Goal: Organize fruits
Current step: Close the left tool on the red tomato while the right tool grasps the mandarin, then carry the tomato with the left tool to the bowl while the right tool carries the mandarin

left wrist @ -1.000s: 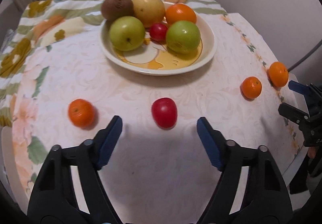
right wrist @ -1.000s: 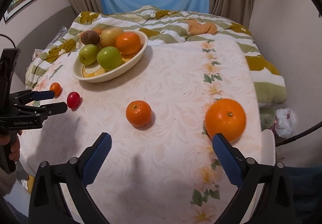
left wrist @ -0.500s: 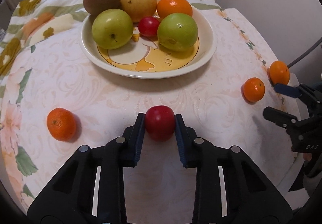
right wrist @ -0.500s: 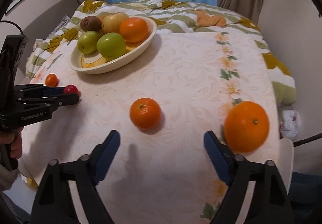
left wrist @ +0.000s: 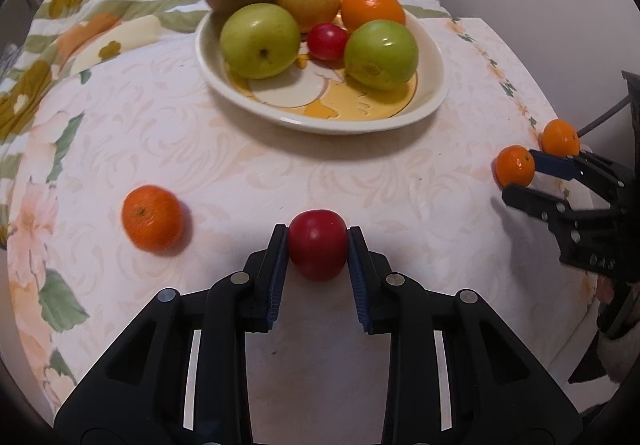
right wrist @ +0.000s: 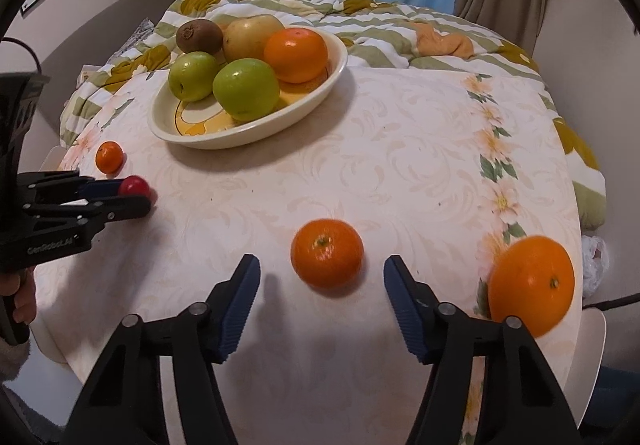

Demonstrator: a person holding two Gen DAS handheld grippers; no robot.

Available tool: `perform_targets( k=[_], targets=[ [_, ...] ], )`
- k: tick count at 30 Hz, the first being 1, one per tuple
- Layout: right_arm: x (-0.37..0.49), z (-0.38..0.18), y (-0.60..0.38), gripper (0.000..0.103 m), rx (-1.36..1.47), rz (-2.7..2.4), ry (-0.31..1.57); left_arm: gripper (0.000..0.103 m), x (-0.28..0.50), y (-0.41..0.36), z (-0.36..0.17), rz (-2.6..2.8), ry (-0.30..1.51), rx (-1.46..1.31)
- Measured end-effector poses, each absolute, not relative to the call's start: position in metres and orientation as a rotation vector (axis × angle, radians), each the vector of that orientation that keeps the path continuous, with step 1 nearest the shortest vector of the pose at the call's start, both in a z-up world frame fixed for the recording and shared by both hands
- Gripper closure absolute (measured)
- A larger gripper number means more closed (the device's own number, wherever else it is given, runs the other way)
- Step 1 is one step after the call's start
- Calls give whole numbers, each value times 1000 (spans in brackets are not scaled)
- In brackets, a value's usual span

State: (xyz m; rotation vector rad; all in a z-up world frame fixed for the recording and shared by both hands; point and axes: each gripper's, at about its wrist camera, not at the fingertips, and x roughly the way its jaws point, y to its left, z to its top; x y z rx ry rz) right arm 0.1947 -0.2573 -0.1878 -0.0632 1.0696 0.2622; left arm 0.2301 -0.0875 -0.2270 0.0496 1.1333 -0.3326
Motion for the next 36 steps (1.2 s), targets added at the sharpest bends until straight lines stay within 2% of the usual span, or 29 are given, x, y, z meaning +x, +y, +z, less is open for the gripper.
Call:
perform_targets(
  k=[3,6,16,36],
  targets=[
    [199,-189,-256,53,-72,257,1067,67,228,-81,-227,-319,1133,45],
    [200,-192,-253,68,-92,257,1074,67,226,-77,-225,-312,1128,38],
    [191,-173,-251,68,-92,253,1039,67,216,-66,-204,-295,1086,10],
    [170,-85,-232,68,-77,223,936,67,188,-49,-108,-297,952,-39]
  ],
)
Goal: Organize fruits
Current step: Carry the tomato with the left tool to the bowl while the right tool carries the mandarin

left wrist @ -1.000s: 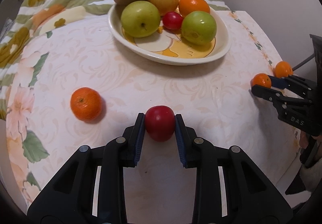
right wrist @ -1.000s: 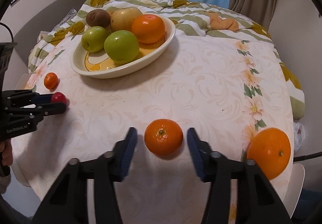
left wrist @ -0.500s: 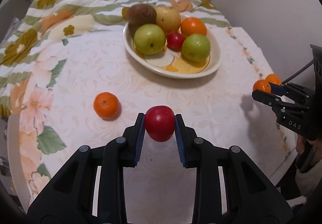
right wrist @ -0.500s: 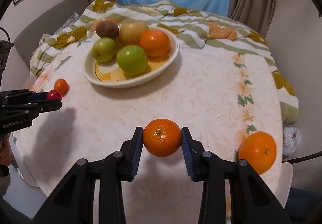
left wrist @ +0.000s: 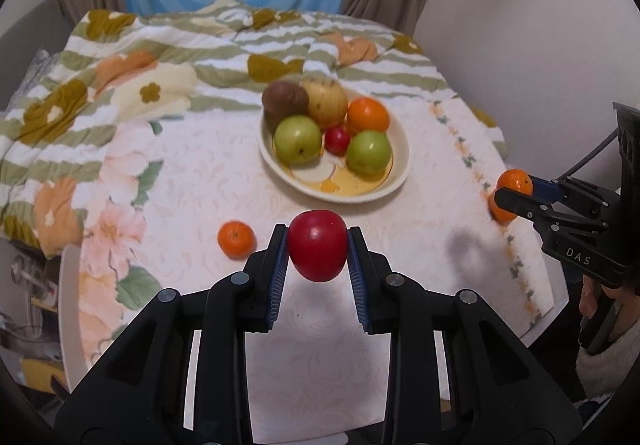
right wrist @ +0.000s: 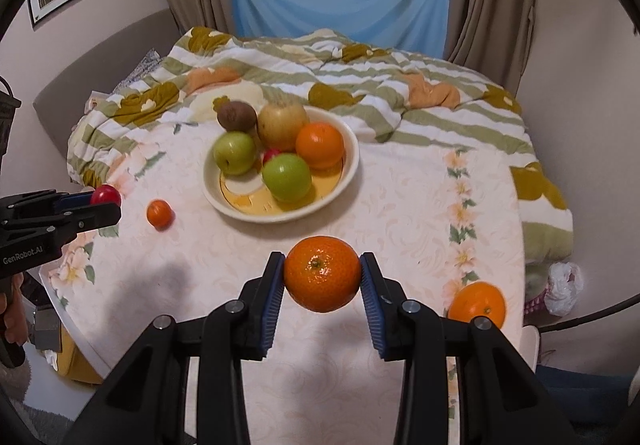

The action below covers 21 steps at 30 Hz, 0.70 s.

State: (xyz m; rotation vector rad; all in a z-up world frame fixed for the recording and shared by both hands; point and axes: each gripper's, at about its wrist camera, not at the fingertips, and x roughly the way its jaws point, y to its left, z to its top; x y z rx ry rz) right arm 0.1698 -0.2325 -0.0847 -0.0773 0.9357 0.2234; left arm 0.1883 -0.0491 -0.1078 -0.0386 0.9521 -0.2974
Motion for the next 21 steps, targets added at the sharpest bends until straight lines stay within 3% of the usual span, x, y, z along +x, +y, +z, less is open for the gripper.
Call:
perform_targets(
  k=[11,21],
  targets=[
    [179,-50,-228,68,-41,196,880,67,212,-56,-67,-359,860,9],
    [221,-57,-239,68,-40,247,885,67,269,-87,-78,-347,878,8]
  ],
)
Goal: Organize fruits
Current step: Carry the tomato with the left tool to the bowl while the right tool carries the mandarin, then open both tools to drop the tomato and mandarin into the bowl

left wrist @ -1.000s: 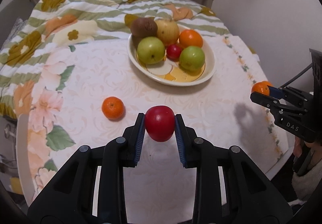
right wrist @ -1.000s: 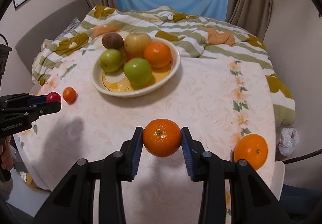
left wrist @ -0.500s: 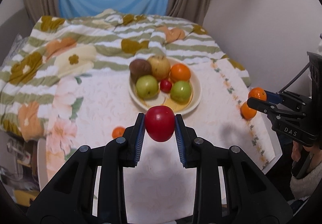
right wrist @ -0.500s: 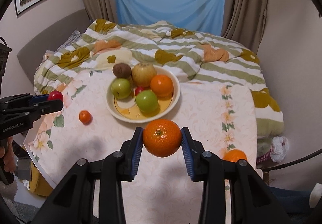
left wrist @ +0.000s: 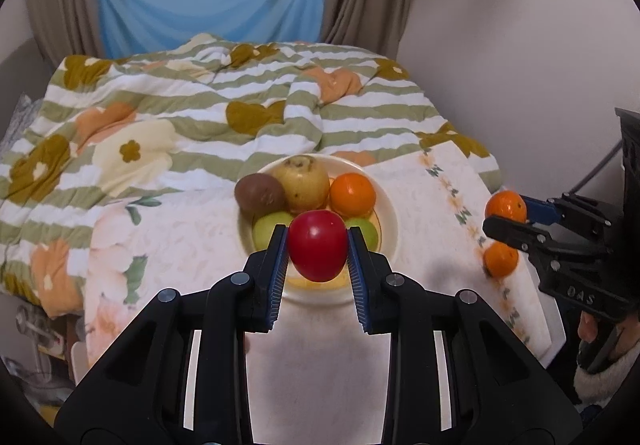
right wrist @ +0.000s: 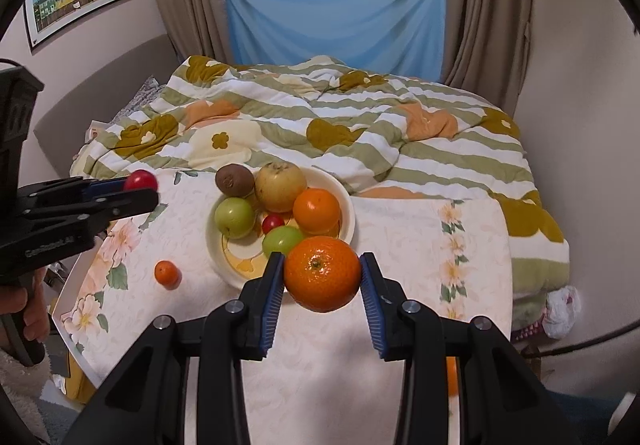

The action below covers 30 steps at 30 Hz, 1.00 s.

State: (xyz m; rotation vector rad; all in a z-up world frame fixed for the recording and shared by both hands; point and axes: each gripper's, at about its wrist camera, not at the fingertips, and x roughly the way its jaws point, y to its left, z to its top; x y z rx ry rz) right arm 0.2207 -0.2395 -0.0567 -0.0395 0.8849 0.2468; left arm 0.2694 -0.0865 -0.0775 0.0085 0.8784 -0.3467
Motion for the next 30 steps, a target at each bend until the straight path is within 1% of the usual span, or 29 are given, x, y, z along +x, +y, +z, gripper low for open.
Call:
perform_targets(
  k=[12,18,24,25,26,27,29,30],
  targets=[
    [280,-93,-263,68,-65,329,969,67,341,-124,-131,-295,995,-28],
    [296,-103,-270,68,-60,339,995,67,355,-136,-150,-283,1039,1],
    [302,-107,-275,68,-57,335,1005,65,357,-138,-156,-270,1052,22],
    [302,-107,-275,68,-57,334,1005,62,357,-138,-157,-269,1054,29],
    [302,-107,-275,68,-56,334,1005,48,356,-139,-157,-266,1053,35],
    [302,-107,-275,68,-56,333,1004,23,356,-139,-156,-261,1048,39],
    [302,-107,-276,68,-56,332,1002,0,351,-137,-151,-249,1014,33],
    [303,-107,-277,68,-55,329,1001,0,348,-136,-147,-253,993,25]
  ],
)
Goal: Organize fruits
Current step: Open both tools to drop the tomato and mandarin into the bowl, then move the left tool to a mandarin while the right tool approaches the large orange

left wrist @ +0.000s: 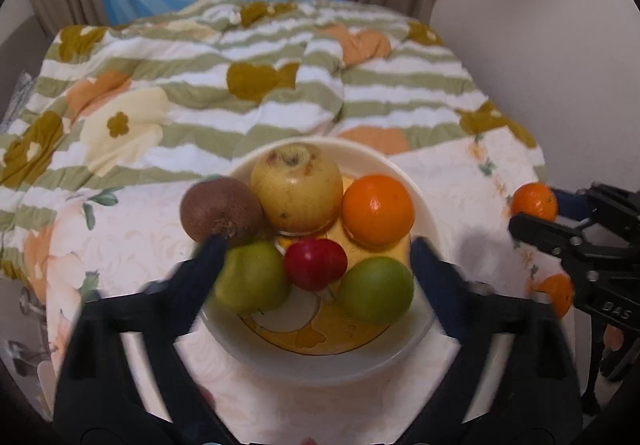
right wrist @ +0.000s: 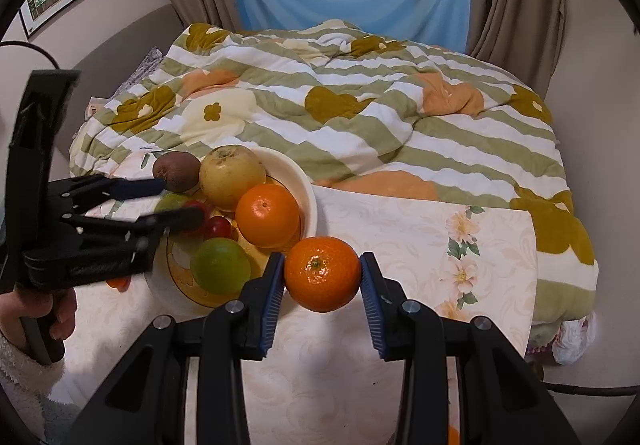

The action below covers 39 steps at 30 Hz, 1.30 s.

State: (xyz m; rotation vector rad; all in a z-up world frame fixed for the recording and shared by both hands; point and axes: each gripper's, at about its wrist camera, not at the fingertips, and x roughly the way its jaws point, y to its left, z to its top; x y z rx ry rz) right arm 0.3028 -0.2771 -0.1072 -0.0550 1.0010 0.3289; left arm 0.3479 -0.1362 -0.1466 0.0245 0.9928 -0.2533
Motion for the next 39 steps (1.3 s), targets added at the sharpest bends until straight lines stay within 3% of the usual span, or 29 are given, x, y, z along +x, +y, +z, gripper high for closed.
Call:
perform_targets(
  k=[17,35,39],
  targets=[
    [303,-99,-262,68,-48,357,969,0,307,-82,-113,-133,945,-12],
    [312,-141,-234,68,15,392,1001,0,263,-32,-116,-29,959,-74],
    [313,-142,-235,45,37,401,990,0,259,-30,-116,-19,962,-71]
  ],
)
